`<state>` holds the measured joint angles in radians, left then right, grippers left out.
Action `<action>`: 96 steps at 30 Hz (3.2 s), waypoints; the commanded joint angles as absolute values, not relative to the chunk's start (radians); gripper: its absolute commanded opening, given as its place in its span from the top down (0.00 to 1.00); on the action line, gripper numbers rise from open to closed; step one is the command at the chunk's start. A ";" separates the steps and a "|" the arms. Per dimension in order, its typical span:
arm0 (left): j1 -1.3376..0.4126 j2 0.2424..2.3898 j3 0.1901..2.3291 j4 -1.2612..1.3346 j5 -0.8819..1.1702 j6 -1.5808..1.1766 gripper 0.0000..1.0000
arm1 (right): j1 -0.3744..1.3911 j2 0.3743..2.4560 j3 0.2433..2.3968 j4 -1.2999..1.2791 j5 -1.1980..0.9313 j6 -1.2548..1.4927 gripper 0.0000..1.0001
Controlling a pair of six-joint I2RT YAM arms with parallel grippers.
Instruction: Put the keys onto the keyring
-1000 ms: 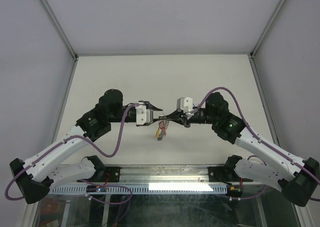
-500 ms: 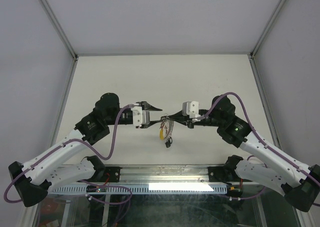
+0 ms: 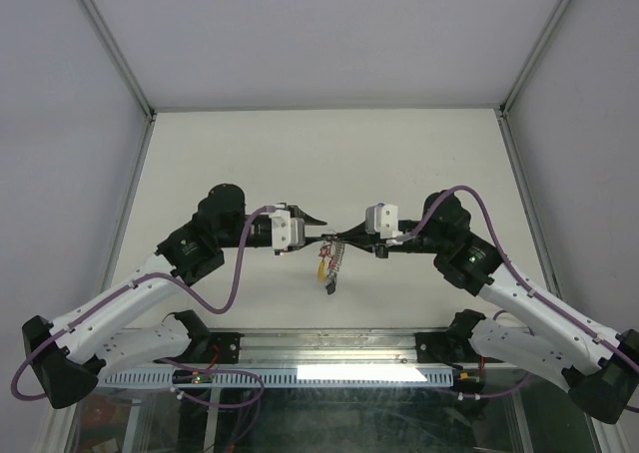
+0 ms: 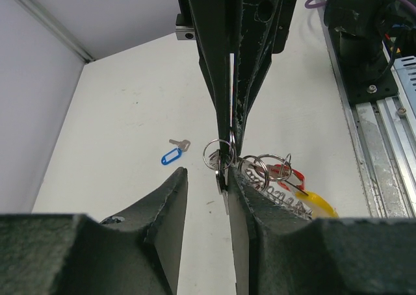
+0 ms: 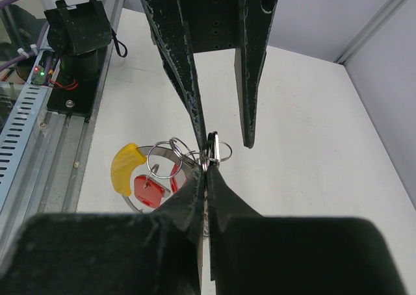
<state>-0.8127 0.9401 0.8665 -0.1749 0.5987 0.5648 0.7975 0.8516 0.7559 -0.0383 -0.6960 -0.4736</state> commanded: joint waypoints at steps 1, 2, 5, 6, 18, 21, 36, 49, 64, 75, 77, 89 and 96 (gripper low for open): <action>-0.821 0.942 0.867 -0.149 0.598 0.570 0.71 | 0.804 0.825 0.764 0.065 -0.720 -0.466 1.00; -0.821 0.943 0.869 -0.154 0.602 0.572 0.71 | 0.803 0.824 0.764 0.067 -0.718 -0.465 1.00; -0.821 0.944 0.870 -0.167 0.616 0.581 0.73 | 0.804 0.822 0.758 0.073 -0.718 -0.463 1.00; -0.821 0.946 0.871 -0.171 0.620 0.583 0.76 | 0.804 0.820 0.756 0.075 -0.717 -0.463 1.00; -0.821 0.943 0.886 -0.209 0.600 0.607 1.00 | 0.803 0.800 0.740 0.088 -0.691 -0.467 1.00; -0.821 0.935 0.881 -0.215 0.571 0.614 1.00 | 0.803 0.791 0.732 0.094 -0.684 -0.465 1.00; -0.821 0.950 0.882 -0.220 0.585 0.614 1.00 | 0.803 0.755 0.656 0.285 -0.625 -0.371 1.00; -0.821 0.947 0.860 -0.207 0.531 0.626 1.00 | 0.804 0.733 0.652 0.305 -0.587 -0.356 1.00; -0.821 0.964 0.847 -0.182 0.525 0.632 1.00 | 0.804 0.720 0.641 0.363 -0.555 -0.333 1.00; -0.822 0.974 0.827 -0.169 0.532 0.632 1.00 | 0.804 0.724 0.625 0.426 -0.546 -0.303 1.00; -0.822 0.973 0.824 -0.169 0.531 0.632 1.00 | 0.804 0.724 0.620 0.437 -0.541 -0.297 1.00; -0.826 0.976 0.811 -0.170 0.527 0.632 1.00 | 0.803 0.720 0.590 0.520 -0.519 -0.258 1.00; -0.827 0.977 0.800 -0.169 0.508 0.639 1.00 | 0.803 0.719 0.573 0.577 -0.515 -0.226 1.00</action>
<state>-0.8219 0.9684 0.8246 -0.1303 0.5480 0.6209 0.8005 0.7597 0.5522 0.3599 -0.5377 -0.2569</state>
